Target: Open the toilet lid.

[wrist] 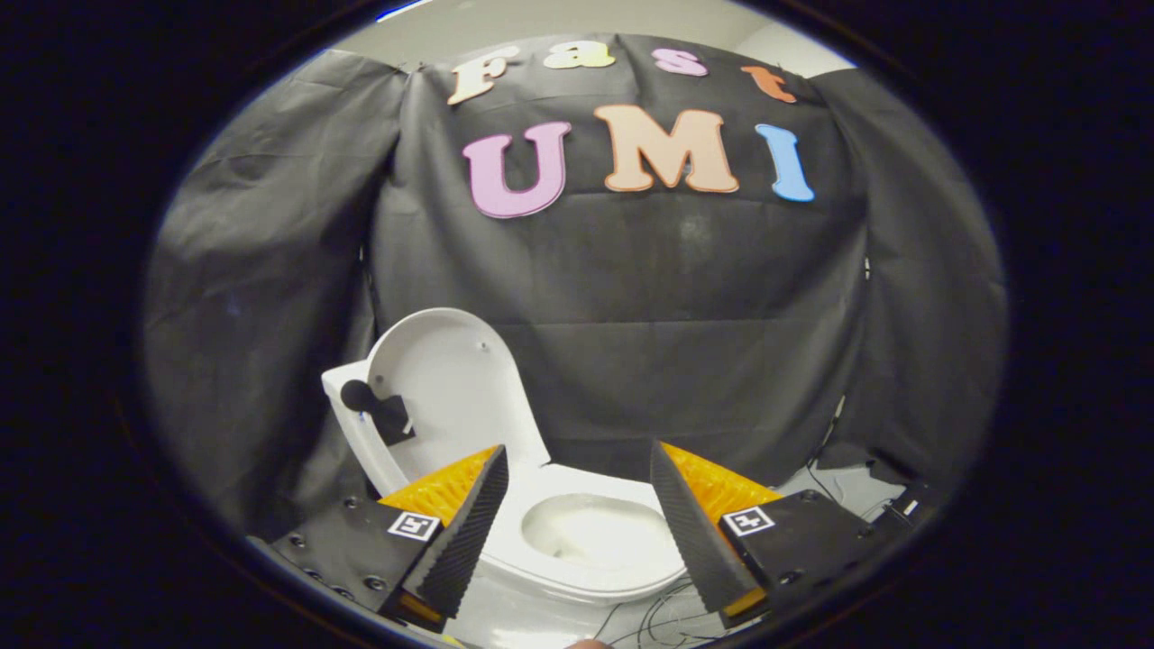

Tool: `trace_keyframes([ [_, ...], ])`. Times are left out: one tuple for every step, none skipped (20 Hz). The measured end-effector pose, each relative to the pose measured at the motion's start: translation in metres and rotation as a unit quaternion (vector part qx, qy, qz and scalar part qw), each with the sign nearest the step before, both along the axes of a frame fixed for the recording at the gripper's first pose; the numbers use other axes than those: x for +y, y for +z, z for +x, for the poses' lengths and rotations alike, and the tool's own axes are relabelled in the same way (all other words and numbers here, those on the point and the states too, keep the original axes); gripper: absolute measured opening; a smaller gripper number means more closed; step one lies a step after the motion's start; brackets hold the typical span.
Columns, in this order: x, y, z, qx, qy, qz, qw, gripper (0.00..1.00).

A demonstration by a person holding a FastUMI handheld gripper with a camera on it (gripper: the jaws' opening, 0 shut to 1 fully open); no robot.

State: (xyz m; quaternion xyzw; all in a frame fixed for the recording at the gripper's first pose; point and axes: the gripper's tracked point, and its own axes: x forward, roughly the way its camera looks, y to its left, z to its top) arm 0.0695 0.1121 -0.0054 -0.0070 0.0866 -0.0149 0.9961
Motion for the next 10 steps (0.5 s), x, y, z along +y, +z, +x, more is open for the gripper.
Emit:
trace_keyframes([
  [-0.003, -0.007, 0.002, 0.009, 0.004, -0.006, 1.0, 0.98],
  [-0.004, -0.016, 0.006, 0.025, 0.011, -0.006, 1.0, 0.98],
  [-0.005, -0.018, 0.008, 0.03, 0.015, -0.007, 0.999, 0.99],
  [-0.008, -0.015, 0.009, 0.02, 0.019, -0.009, 1.0, 0.99],
  [-0.013, -0.011, 0.01, 0.011, 0.018, -0.012, 1.0, 0.99],
  [-0.022, -0.008, 0.01, 0.009, 0.012, -0.013, 1.0, 0.99],
  [-0.03, -0.008, 0.011, 0.01, 0.004, -0.013, 1.0, 0.99],
  [-0.037, -0.013, 0.011, 0.013, -0.003, -0.012, 1.0, 0.99],
  [-0.043, -0.018, 0.011, 0.021, -0.009, -0.012, 1.0, 0.99],
  [-0.049, -0.024, 0.009, 0.028, -0.015, -0.008, 0.999, 0.99],
])
